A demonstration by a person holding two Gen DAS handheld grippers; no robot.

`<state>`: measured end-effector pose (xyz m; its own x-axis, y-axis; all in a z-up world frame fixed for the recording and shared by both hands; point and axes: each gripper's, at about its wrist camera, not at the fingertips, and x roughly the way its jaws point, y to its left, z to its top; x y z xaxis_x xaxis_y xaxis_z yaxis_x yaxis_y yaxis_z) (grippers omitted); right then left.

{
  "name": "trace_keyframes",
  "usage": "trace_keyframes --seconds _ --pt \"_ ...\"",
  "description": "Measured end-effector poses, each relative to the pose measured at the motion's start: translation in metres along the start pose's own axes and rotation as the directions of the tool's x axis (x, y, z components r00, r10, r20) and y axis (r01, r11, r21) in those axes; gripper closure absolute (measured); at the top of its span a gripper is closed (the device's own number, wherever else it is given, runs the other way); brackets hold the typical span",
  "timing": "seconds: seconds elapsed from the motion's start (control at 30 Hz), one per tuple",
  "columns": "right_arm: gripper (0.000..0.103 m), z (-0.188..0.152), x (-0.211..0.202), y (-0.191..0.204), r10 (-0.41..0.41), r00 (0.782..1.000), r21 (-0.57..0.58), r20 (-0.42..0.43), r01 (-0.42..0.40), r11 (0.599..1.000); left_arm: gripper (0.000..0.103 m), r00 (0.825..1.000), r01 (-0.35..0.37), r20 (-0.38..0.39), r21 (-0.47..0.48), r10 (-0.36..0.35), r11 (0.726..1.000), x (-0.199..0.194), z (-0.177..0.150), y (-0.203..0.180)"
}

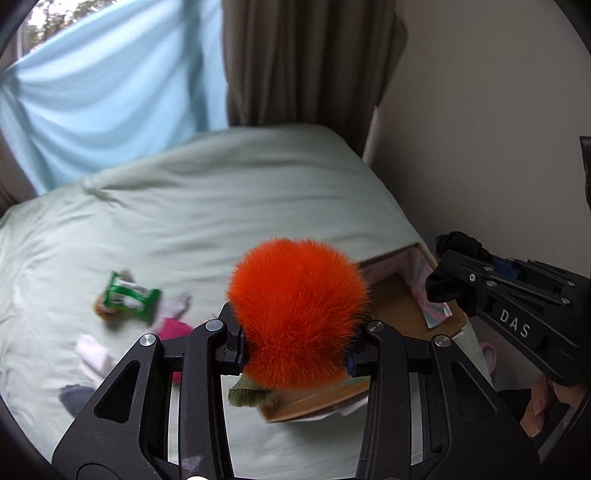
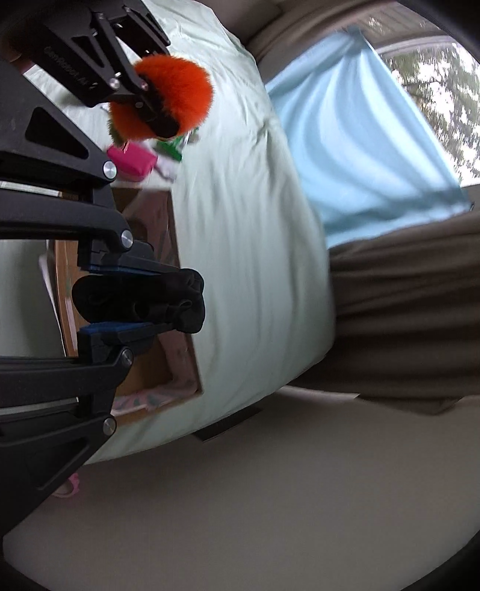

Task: Organize soft objects
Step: 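Carry pompom and scrunchie over the cardboard box and open both tools, then lift both tools away from the box back over the bed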

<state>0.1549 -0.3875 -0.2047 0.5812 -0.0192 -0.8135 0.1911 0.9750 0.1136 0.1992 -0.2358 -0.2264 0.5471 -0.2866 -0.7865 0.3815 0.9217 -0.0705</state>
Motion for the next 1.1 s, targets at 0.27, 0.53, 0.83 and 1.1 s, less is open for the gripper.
trace_keyframes --seconds 0.27,0.53,0.83,1.1 --pt "0.085 0.007 0.071 -0.050 -0.005 0.990 0.080 -0.141 0.017 0.997 0.070 0.985 0.046 -0.165 0.034 -0.040 0.998 0.086 -0.010 -0.028" --pt "0.085 -0.007 0.133 -0.067 0.041 0.949 0.179 -0.313 0.016 0.984 0.070 0.932 0.055 -0.361 0.026 -0.042 0.998 0.155 -0.035 -0.026" --pt "0.011 -0.014 0.155 -0.070 0.100 0.927 0.256 -0.360 -0.005 0.967 0.000 0.919 0.056 -0.393 0.064 -0.026 0.996 0.161 -0.037 -0.026" --pt "0.000 -0.019 0.145 -0.071 0.105 0.937 0.242 -0.334 -0.023 0.970 0.000 0.918 0.054 -0.397 0.062 -0.025 0.997 0.150 -0.041 -0.021"
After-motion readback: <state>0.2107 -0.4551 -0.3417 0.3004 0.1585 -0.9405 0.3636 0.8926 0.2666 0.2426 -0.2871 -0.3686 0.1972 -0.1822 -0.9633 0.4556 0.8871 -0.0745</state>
